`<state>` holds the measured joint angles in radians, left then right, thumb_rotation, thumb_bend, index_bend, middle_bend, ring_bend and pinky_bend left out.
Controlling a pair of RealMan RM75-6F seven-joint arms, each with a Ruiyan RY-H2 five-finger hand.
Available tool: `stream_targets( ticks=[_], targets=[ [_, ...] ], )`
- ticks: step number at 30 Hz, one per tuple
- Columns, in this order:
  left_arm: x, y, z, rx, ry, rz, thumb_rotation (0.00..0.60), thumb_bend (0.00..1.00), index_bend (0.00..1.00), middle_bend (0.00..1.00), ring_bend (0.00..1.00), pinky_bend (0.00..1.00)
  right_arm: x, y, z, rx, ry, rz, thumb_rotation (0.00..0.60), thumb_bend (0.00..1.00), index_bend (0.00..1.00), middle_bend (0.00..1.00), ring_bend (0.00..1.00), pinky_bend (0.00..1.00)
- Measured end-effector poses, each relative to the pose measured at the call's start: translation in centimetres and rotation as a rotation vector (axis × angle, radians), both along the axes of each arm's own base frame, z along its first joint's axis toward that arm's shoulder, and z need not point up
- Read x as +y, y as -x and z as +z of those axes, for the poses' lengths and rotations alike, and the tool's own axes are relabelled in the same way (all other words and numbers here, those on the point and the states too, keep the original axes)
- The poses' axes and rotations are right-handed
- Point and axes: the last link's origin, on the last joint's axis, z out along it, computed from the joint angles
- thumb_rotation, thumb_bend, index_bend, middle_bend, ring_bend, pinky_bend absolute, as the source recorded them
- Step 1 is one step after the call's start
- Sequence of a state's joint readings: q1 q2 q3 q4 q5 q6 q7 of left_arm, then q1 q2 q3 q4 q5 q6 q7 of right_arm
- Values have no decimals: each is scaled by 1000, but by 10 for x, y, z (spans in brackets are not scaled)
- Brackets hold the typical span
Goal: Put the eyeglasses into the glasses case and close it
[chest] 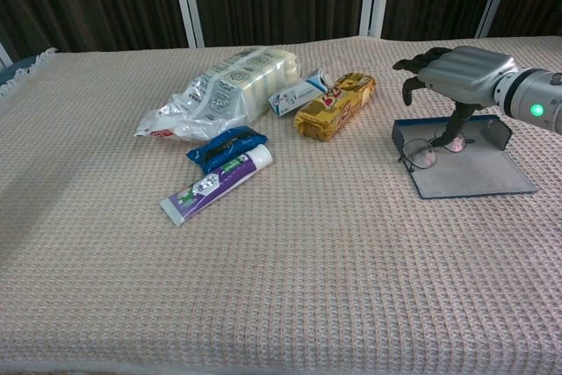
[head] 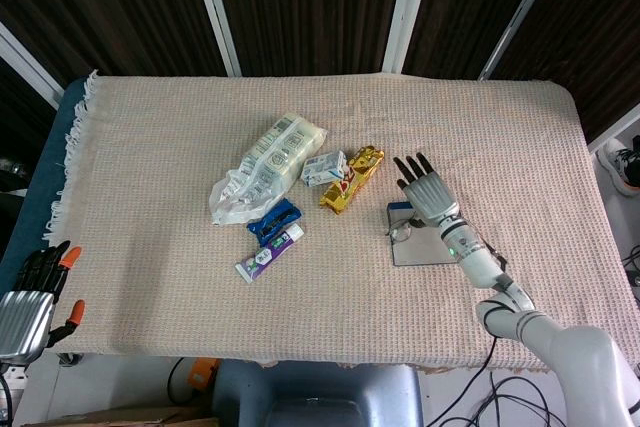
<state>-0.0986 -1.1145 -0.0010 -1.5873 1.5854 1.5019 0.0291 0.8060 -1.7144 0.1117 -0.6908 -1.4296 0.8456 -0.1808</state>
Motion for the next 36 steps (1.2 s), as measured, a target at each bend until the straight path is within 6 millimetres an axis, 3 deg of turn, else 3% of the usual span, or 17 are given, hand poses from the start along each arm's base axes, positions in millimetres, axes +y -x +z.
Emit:
stream_targets(
  ticks=[7, 17, 23, 27, 31, 36],
  targets=[
    [-1, -1, 0, -1, -2, -3, 600, 420, 0, 0, 0, 72, 4, 4, 9, -31, 3, 8, 600, 252, 408, 0, 0, 52],
    [-4, -2, 1, -6, -4, -15, 600, 420, 0, 0, 0, 72, 31, 10, 25, -47, -31, 100, 600, 252, 420, 0, 0, 52],
    [-4, -2, 1, -8, -3, -18, 600, 420, 0, 0, 0, 72, 39, 10, 26, -53, -47, 119, 600, 252, 431, 0, 0, 50],
    [-4, -2, 2, -12, -6, -18, 600, 421, 0, 0, 0, 72, 51, -5, 14, -112, -100, 154, 600, 254, 450, 0, 0, 32],
    [-4, -1, 4, -16, -12, -20, 600, 426, 0, 0, 0, 72, 67, -20, 4, -138, -179, 196, 600, 385, 471, 0, 0, 15],
    [-4, -1, 4, -18, -10, -23, 600, 429, 0, 0, 0, 72, 75, -24, 1, -106, -218, 223, 600, 535, 496, 0, 0, 4]
  ],
)
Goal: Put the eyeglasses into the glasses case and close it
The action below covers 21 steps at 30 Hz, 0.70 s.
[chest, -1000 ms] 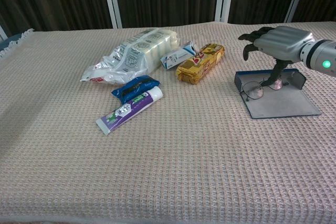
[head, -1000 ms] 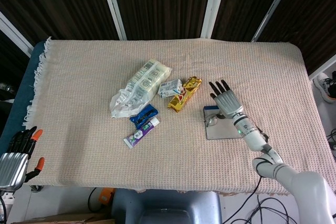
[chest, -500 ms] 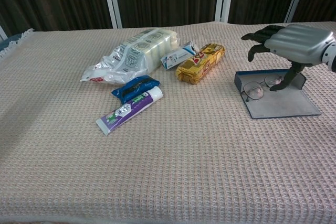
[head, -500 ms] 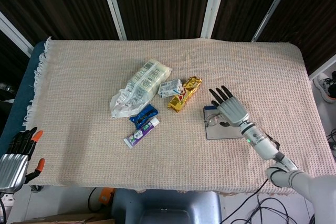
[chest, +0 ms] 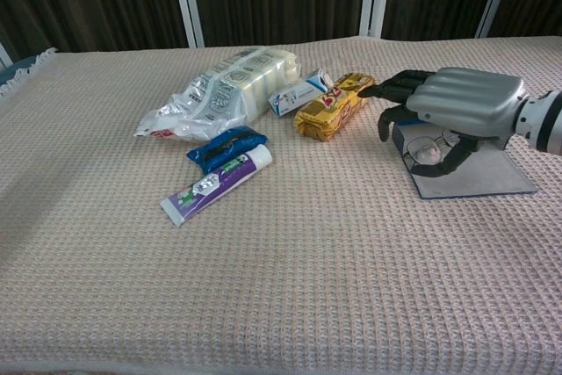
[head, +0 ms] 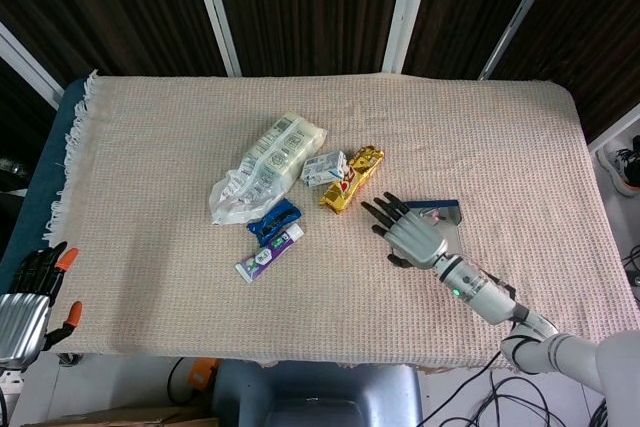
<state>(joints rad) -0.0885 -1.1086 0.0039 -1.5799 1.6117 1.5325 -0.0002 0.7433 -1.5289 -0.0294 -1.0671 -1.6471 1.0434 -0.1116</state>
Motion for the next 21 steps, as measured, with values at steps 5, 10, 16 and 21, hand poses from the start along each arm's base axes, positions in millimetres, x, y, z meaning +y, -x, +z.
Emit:
stream_targets(
  ticks=[5, 10, 16, 21],
  targets=[
    [-1, 0, 0, -1, -2, -3, 600, 429, 0, 0, 0, 72, 1, -2, -6, 51, -7, 13, 600, 637, 520, 0, 0, 0],
    [-1, 0, 1, -3, -2, 0, 600, 429, 0, 0, 0, 72, -1, -6, -8, 60, 26, 31, 600, 639, 515, 0, 0, 0],
    [-1, 0, 2, -9, -5, -3, 600, 429, 0, 0, 0, 72, -3, -4, -12, 81, 20, 13, 600, 639, 546, 0, 0, 0],
    [-2, 1, 2, -12, -6, -5, 600, 444, 0, 0, 0, 73, -2, 1, -15, 128, 15, 10, 600, 649, 555, 0, 0, 0]
  ],
)
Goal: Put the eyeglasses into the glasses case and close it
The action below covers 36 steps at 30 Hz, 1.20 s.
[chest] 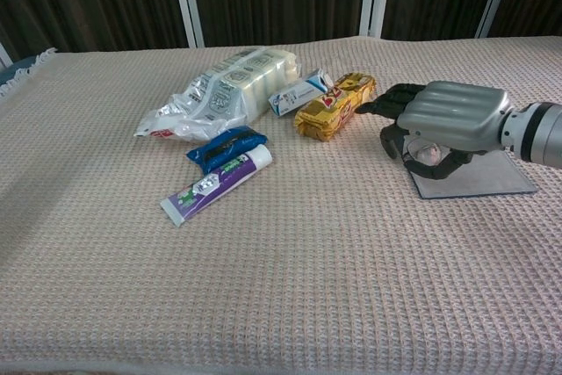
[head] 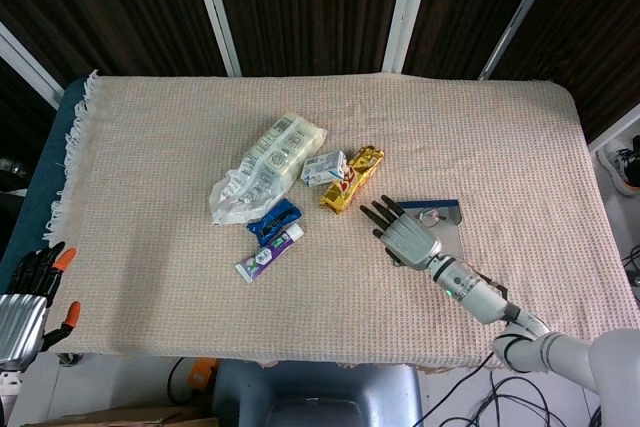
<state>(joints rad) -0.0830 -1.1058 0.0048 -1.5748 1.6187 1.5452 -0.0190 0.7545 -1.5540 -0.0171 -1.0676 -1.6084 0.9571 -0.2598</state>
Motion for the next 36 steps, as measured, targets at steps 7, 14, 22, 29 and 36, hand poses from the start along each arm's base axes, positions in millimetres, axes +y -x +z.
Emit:
stream_targets(
  ticks=[7, 14, 22, 29, 36],
  targets=[
    [-1, 0, 0, -1, -2, -1, 600, 447, 0, 0, 0, 73, 0, 3, -4, 31, -4, -11, 600, 690, 552, 0, 0, 0],
    [-1, 0, 1, -2, -4, -3, 600, 448, 0, 0, 0, 73, -2, 9, -3, 49, 13, -18, 600, 691, 553, 0, 0, 0],
    [-1, 0, 0, 0, -2, -5, 600, 448, 0, 0, 0, 73, -7, 19, 5, 52, 43, -50, 600, 693, 558, 0, 0, 0],
    [-1, 0, 0, 3, -2, -3, 600, 448, 0, 0, 0, 73, -12, 28, 12, 60, 65, -79, 600, 693, 559, 0, 0, 0],
    [0, -1, -2, 9, 2, 0, 600, 447, 0, 0, 0, 74, -22, 34, 14, 62, 93, -122, 600, 693, 552, 0, 0, 0]
  ],
)
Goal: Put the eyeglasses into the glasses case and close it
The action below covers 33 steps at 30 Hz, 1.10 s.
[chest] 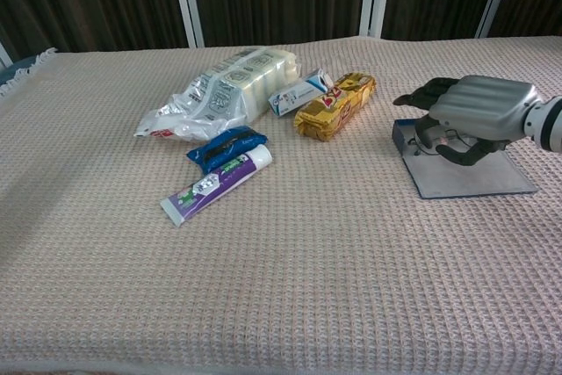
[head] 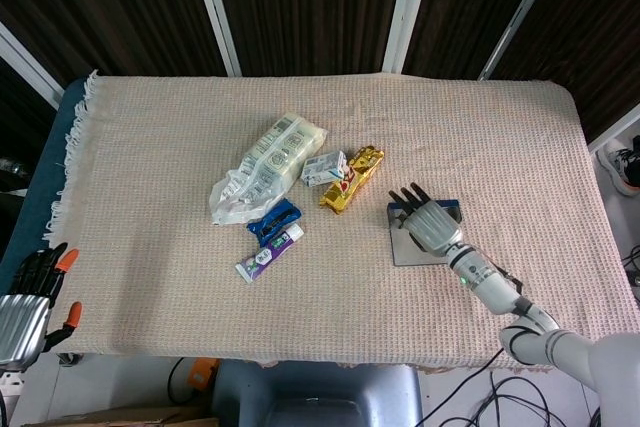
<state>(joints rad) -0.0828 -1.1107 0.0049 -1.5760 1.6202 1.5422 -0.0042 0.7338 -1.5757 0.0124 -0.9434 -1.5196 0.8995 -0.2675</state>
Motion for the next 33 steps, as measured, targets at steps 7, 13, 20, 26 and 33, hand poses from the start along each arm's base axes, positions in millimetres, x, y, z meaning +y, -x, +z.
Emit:
stream_targets(
  ticks=[7, 13, 20, 26, 33],
  targets=[
    [1, 0, 0, 0, -3, 2, 600, 448, 0, 0, 0, 74, -5, -3, 5, -52, 30, -8, 600, 690, 535, 0, 0, 0],
    [-1, -1, 0, 0, -3, -2, 600, 448, 0, 0, 0, 74, 0, 0, 18, -119, 48, -9, 600, 652, 503, 0, 0, 0],
    [-2, 0, 2, -6, -5, -1, 600, 448, 0, 0, 0, 75, 31, 10, 37, -244, 69, 10, 600, 268, 479, 0, 0, 0],
    [-2, -1, 1, -8, 1, -6, 600, 448, 0, 0, 0, 75, 73, 35, 37, -301, 34, -59, 600, 251, 510, 0, 0, 0],
    [-3, -1, 2, -12, 2, -9, 600, 447, 0, 0, 0, 74, 74, 41, 22, -283, 20, -90, 600, 237, 533, 0, 0, 0]
  ],
)
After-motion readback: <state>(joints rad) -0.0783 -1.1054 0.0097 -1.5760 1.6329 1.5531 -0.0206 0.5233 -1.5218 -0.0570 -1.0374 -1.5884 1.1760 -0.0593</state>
